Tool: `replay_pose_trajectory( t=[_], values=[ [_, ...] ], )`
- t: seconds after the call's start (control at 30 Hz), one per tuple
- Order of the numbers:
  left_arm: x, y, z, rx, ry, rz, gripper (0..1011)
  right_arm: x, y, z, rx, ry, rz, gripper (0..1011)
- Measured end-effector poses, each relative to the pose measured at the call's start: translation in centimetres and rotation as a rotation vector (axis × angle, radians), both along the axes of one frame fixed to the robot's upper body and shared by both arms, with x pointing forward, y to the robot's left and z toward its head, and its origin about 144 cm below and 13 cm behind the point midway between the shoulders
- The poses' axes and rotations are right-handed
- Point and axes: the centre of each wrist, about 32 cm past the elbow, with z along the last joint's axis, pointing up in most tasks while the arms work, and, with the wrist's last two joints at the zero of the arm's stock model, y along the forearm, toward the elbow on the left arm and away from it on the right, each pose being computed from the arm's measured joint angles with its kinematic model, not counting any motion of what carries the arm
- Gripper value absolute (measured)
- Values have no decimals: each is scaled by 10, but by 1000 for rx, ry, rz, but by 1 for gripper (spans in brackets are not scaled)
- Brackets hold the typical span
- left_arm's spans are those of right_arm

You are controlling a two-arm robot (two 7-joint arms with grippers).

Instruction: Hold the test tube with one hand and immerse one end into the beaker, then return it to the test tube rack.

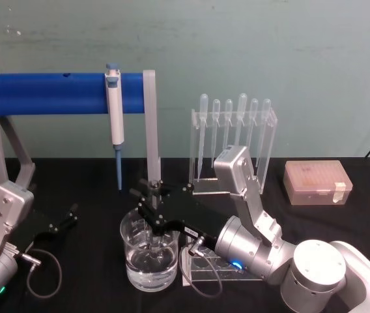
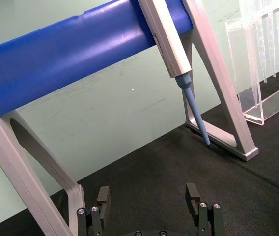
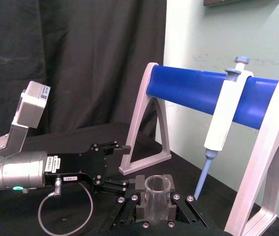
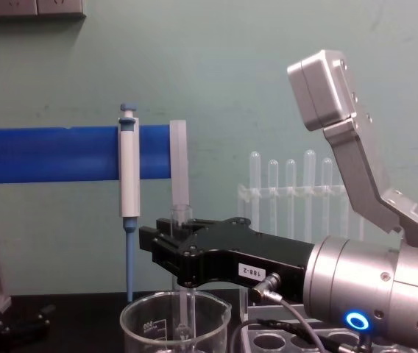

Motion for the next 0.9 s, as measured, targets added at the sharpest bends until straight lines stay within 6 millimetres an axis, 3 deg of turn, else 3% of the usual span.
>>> replay_pose_trajectory(
  t=[0.63,0.7,0.73,0.9],
  values=[
    [0,0,0,0,0,0,1000,0,1,7,-3,-23,9,222],
    [0,0,0,0,0,0,1000,1,1,14,0,-39,15,222],
    [0,0,0,0,0,0,1000,5,-3,67,27,-78,29,222],
    [0,0,0,0,0,0,1000,1,-13,83,45,-74,24,222]
  ],
)
